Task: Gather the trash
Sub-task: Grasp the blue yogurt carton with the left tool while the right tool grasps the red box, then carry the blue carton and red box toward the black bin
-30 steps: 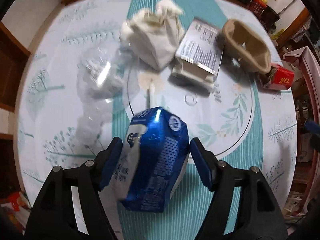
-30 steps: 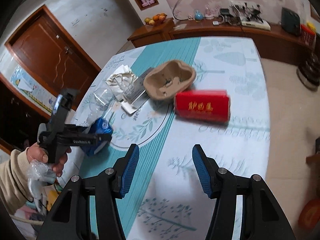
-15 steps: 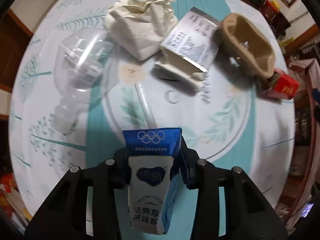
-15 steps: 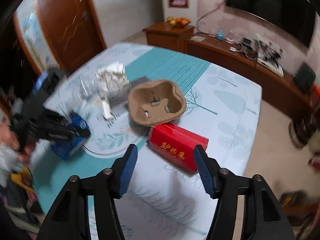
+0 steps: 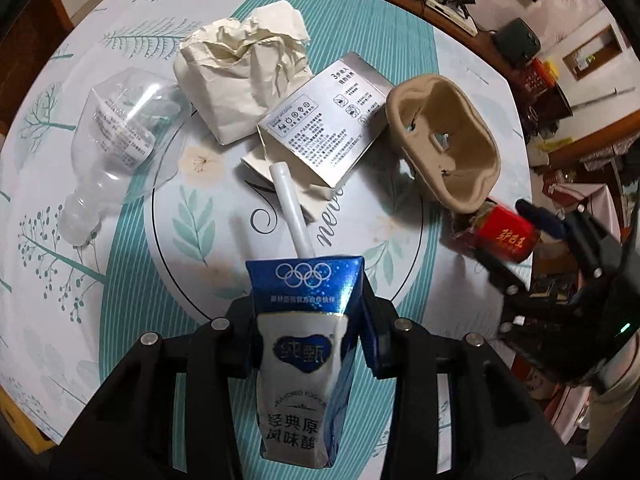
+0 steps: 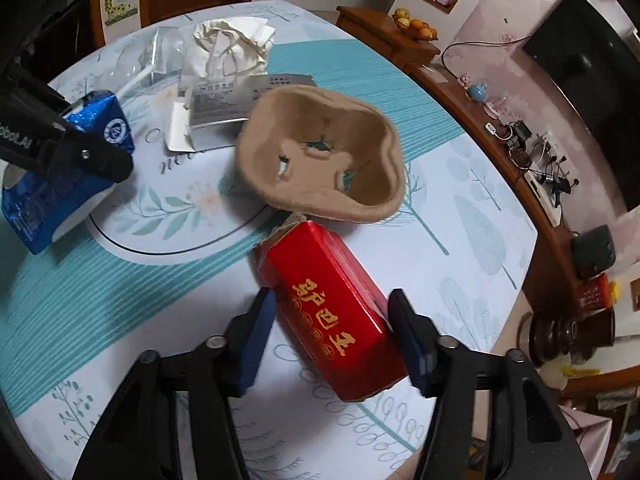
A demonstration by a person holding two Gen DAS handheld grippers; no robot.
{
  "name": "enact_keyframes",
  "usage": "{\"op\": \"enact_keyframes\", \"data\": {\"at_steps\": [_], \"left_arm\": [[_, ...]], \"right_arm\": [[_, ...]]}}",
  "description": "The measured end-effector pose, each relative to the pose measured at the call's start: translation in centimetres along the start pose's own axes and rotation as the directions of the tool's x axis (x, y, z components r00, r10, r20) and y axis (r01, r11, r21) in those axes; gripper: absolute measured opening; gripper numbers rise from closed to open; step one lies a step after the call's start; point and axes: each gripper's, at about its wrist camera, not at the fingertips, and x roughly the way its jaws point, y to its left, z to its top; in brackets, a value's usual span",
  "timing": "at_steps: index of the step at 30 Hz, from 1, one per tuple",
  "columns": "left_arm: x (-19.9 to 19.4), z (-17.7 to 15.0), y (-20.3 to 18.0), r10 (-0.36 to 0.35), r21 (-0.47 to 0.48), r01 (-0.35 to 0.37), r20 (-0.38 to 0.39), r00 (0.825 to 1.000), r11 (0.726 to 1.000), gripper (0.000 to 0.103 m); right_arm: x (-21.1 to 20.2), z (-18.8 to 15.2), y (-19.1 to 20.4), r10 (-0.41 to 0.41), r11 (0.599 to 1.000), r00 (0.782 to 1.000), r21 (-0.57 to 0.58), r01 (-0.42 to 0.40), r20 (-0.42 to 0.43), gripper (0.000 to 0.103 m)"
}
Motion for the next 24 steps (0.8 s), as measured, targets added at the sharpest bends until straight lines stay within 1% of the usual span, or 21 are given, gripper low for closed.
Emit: {"op": "enact_keyframes", "data": {"at_steps": [1,2,4,5,7,8,11,12,15,16,19,20,24], "left_arm": [[-0.1,-0.1,-0.3,-0.006,-0.011,0.006,0.001,1.0,1.0,0.036],[-0.3,-0.1,-0.2,-0.007,-0.014,0.007,0.003,1.0,1.0,0.036],[-0.5,-0.2,-0.5,-0.006,-0.011,0.006,0.005,1.0,1.0,0.036],[-0.6,-0.3,-0.4,-0.003,-0.007,0.003,0.004,1.0,1.0,0.036],[-0.7,-0.6,-0.4,0.001,-0.001,-0.001,0.004,1.0,1.0,0.036],[-0.8,-0.7,-0.2,0.001,0.001,-0.001,0.003,1.0,1.0,0.036],[-1.2,-1.7,0.2,-0.004,0.011,0.004,0.001,1.0,1.0,0.036],[-1.5,-2.3,0.3,-0.006,0.016,0.006,0.002,1.0,1.0,0.036],[-2.3,-3.5,0.4,-0.006,0.045,0.006,0.007,1.0,0.999,0.036],[-2.7,-4.1,0.7,-0.009,0.055,0.009,0.012,1.0,0.998,0.036],[-3.8,-5.4,1.6,-0.033,0.081,0.031,0.024,0.999,0.996,0.036],[-4.7,-6.3,1.7,-0.05,0.09,0.047,0.029,0.998,0.995,0.036],[-7.5,-8.9,3.7,-0.1,0.131,0.093,0.043,0.994,0.987,0.036]], "right_arm": [[0.0,0.0,0.0,0.013,1.0,1.0,0.009,-0.013,-0.001,0.041],[-0.2,0.0,-0.1,0.039,0.999,0.999,0.025,-0.039,-0.006,0.038],[-0.6,-0.1,-0.7,0.108,0.99,0.994,0.09,-0.106,-0.012,0.029],[-0.9,-0.2,-1.2,0.156,0.978,0.988,0.142,-0.153,-0.01,0.028],[-1.3,-0.8,-2.0,0.258,0.932,0.966,0.265,-0.249,0.001,0.026],[-1.5,-1.2,-2.4,0.293,0.906,0.956,0.317,-0.281,0.011,0.025],[-2.8,-2.4,-1.9,0.358,0.835,0.932,0.427,-0.346,0.053,0.024],[-3.4,-3.1,-1.7,0.377,0.803,0.923,0.47,-0.366,0.074,0.024],[-5.4,-4.3,0.0,0.393,0.741,0.911,0.545,-0.392,0.122,0.024],[-6.4,-4.9,0.6,0.392,0.713,0.908,0.576,-0.401,0.147,0.024],[-9.5,-6.3,2.9,0.366,0.666,0.91,0.628,-0.403,0.196,0.023],[-10.6,-6.9,3.8,0.353,0.648,0.911,0.645,-0.404,0.215,0.023],[-15.1,-8.6,8.2,0.292,0.595,0.918,0.701,-0.393,0.267,0.023]]}}
